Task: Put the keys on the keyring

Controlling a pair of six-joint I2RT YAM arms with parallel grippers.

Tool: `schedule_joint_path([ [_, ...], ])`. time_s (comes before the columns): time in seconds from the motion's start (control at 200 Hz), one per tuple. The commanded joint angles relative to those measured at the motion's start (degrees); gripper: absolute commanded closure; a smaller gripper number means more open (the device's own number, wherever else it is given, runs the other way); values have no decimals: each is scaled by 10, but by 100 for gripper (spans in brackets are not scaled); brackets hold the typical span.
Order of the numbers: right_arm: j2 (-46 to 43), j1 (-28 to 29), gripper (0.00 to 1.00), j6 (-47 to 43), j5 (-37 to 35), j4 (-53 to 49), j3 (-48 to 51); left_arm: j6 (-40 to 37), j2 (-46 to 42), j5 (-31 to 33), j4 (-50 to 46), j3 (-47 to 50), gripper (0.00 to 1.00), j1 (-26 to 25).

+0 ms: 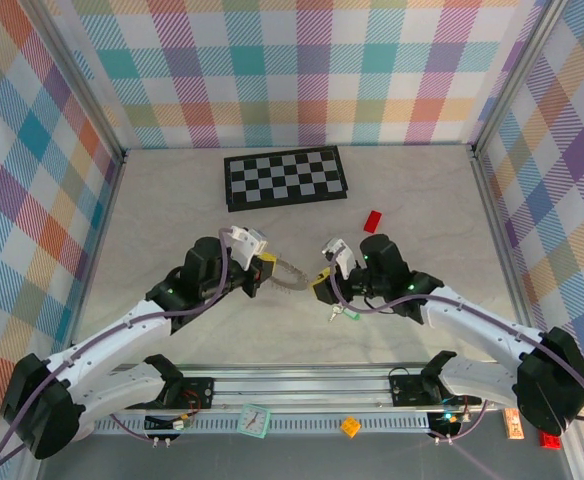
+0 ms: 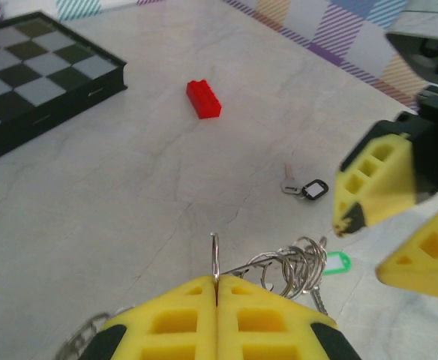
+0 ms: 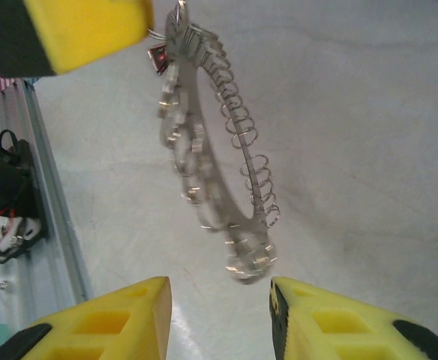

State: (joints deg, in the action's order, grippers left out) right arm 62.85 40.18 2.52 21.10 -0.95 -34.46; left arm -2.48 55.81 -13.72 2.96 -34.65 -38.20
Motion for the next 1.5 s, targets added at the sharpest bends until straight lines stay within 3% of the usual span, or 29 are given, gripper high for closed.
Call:
schedule_joint_path([
  [0.0,-17,-1,60,-75,38,65,34,-31,-21,-30,23,20,100,-7],
  [0.095,-13,-1,59,-106,82,75,38,-26,-25,-28,26,27,100,-7],
  [0.31,35,-1,58,-53,175,87,21,-7,-19,-32,45,41,100,-7],
  [0.745,139,32,60,124,140,21,-83,5,-12,-32,48,45,100,-7],
  [0.995,140,35,61,79,84,-3,-81,4,-10,-34,46,45,100,-7],
  [1.495,130,34,65,14,98,-66,-87,6,-10,-32,40,44,100,-6],
])
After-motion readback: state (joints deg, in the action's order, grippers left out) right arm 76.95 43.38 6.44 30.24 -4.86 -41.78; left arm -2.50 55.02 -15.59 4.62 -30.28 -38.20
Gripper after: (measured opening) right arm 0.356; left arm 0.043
